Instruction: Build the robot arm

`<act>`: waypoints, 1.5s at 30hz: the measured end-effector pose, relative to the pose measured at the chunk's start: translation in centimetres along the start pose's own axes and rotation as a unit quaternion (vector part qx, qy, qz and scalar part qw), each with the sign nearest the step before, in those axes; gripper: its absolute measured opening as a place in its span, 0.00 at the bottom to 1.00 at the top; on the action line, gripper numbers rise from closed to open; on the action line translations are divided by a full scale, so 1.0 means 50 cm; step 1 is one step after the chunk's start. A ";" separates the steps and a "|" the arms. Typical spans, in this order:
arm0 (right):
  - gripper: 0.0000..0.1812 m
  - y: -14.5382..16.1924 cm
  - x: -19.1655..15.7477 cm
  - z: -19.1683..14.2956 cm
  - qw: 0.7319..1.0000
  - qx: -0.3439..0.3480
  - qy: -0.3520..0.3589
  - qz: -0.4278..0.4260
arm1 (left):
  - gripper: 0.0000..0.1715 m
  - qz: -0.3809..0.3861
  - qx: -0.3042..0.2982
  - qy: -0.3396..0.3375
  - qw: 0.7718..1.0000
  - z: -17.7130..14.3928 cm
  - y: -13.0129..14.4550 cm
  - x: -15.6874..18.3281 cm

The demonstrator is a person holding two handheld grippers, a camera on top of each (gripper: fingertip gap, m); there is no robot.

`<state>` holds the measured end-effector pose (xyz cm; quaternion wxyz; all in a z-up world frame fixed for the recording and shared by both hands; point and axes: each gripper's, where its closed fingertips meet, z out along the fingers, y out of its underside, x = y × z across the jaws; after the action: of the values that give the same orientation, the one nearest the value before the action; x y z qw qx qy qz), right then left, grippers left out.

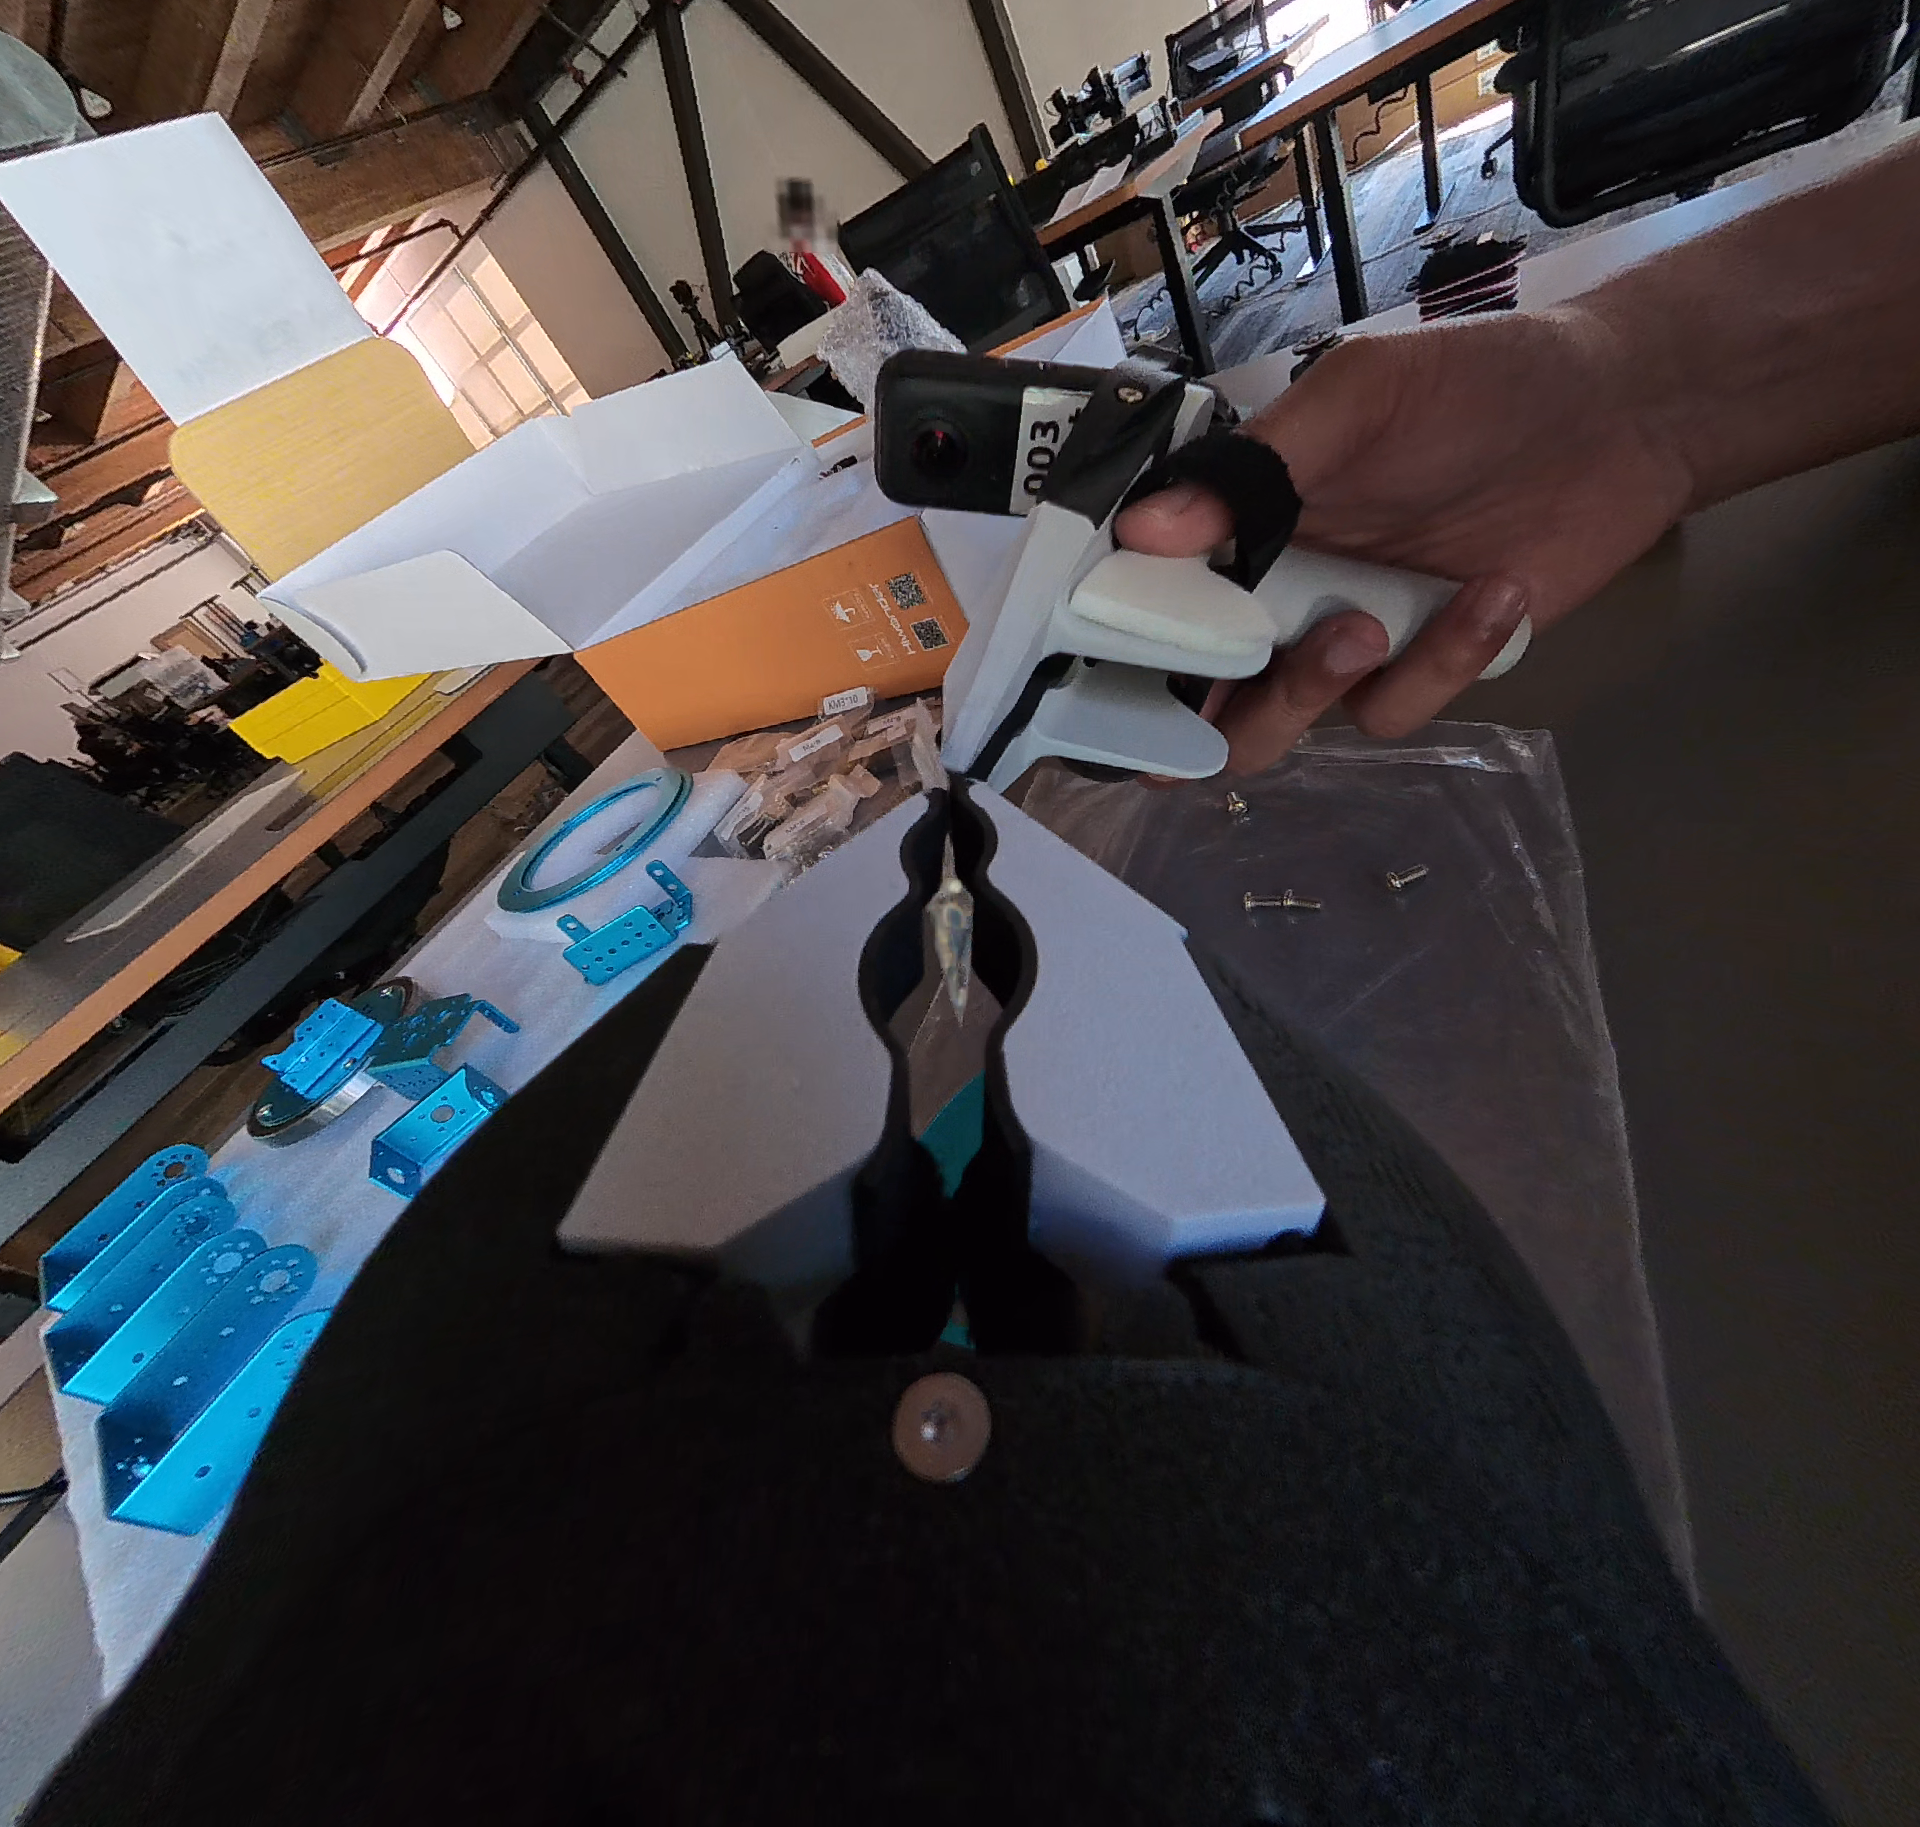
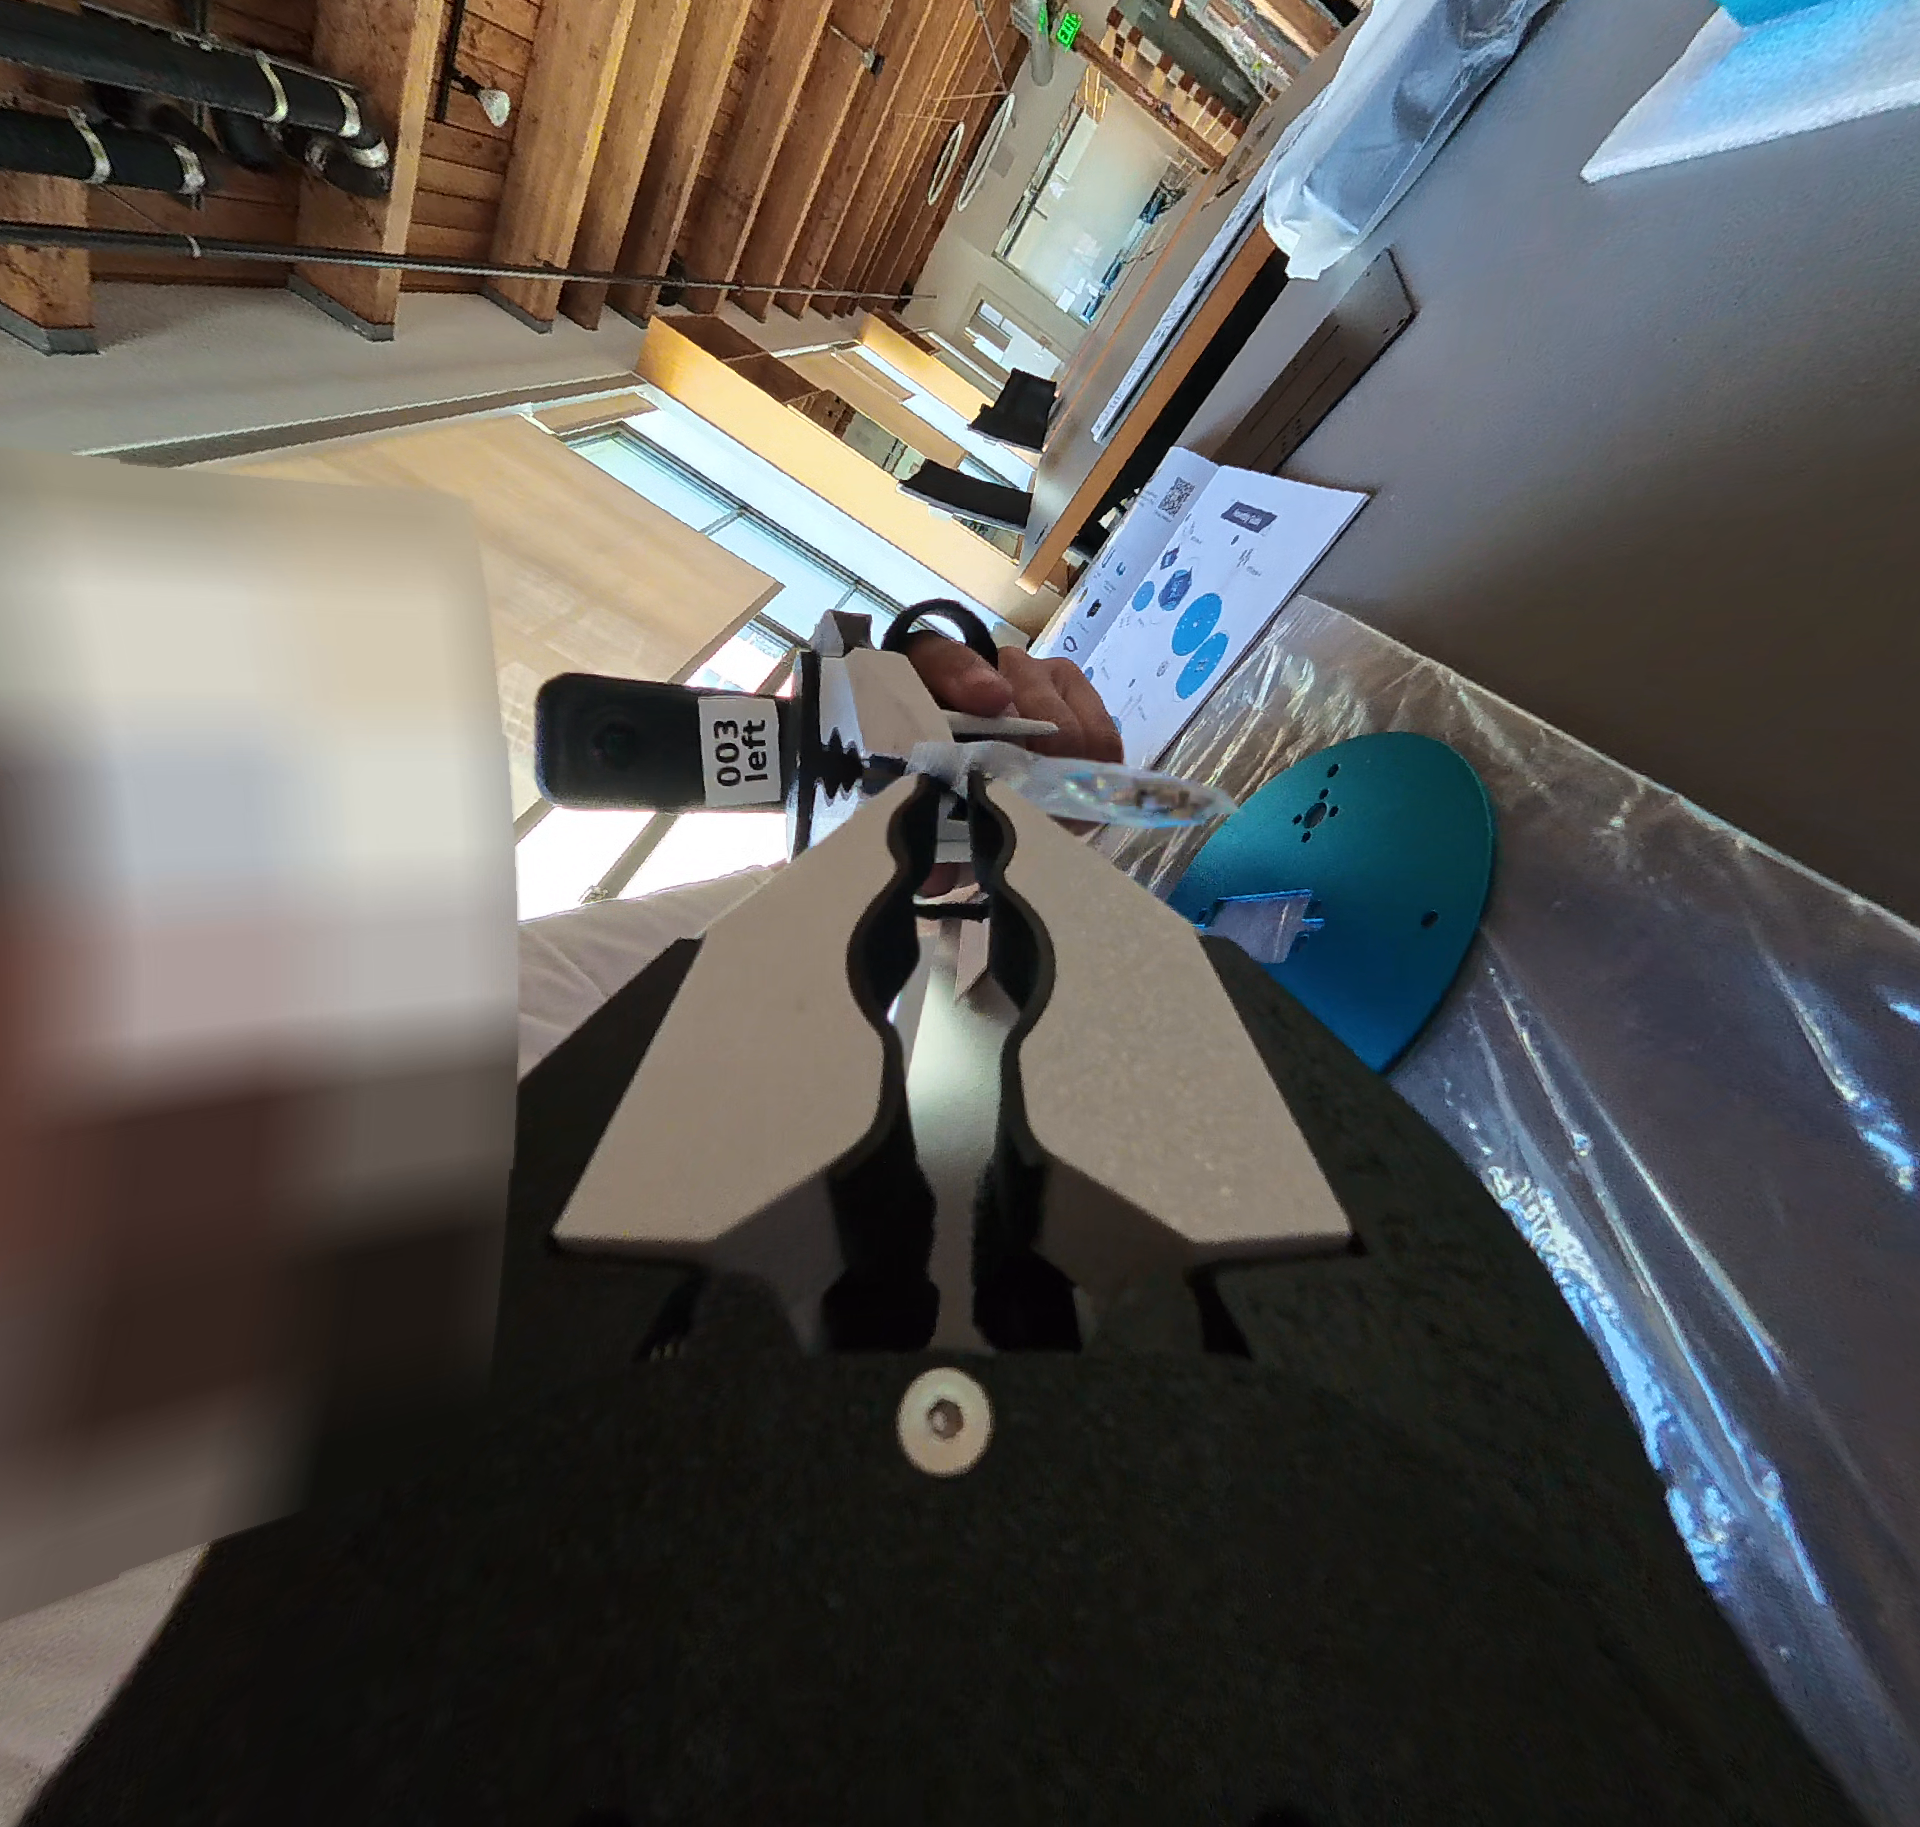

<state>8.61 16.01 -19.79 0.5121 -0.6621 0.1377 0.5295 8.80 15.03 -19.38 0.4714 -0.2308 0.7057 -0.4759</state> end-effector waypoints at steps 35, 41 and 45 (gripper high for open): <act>0.01 0.010 0.004 -0.003 0.999 -0.003 -0.023 0.048 | 0.00 0.073 -0.012 -0.013 0.997 0.003 0.006 0.015; 0.00 0.015 0.010 -0.006 1.000 -0.015 0.009 0.020 | 0.01 0.098 -0.017 -0.015 0.995 0.004 0.010 0.022; 0.00 0.013 0.013 -0.010 0.998 -0.027 0.044 -0.039 | 0.01 0.069 -0.024 -0.004 0.997 0.006 0.012 0.023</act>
<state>8.68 15.52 -20.73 0.5078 -0.7036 0.1194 0.4826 8.60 14.27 -20.45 0.5000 -0.1945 0.7292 -0.4248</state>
